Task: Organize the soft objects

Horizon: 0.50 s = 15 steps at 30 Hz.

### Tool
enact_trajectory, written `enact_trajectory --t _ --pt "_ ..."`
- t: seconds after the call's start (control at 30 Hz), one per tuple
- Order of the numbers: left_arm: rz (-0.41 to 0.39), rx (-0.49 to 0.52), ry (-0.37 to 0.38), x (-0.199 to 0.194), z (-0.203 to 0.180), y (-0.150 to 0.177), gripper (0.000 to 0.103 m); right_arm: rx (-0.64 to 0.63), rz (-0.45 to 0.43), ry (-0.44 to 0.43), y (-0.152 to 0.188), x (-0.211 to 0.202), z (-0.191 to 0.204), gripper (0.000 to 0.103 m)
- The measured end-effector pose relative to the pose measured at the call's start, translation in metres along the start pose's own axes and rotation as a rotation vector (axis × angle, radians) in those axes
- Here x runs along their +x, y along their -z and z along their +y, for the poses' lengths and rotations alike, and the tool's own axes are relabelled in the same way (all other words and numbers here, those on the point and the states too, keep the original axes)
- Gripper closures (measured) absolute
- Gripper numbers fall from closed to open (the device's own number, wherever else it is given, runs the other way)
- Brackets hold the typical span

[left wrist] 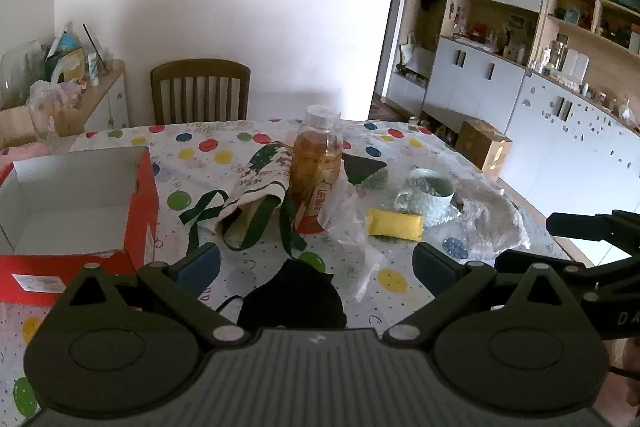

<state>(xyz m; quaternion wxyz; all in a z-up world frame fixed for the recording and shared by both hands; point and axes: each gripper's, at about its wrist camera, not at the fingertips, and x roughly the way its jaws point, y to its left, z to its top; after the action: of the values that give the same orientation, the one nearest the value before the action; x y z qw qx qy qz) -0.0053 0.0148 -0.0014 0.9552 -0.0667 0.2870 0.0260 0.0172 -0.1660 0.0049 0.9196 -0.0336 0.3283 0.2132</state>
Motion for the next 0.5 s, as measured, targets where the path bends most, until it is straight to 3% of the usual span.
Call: enact_trajectory --t 0.5 --pt "-0.01 0.012 0.034 0.0002 0.0046 0.0 0.0 0.012 -0.021 0.032 -0.0029 0.0036 0.003 0.012"
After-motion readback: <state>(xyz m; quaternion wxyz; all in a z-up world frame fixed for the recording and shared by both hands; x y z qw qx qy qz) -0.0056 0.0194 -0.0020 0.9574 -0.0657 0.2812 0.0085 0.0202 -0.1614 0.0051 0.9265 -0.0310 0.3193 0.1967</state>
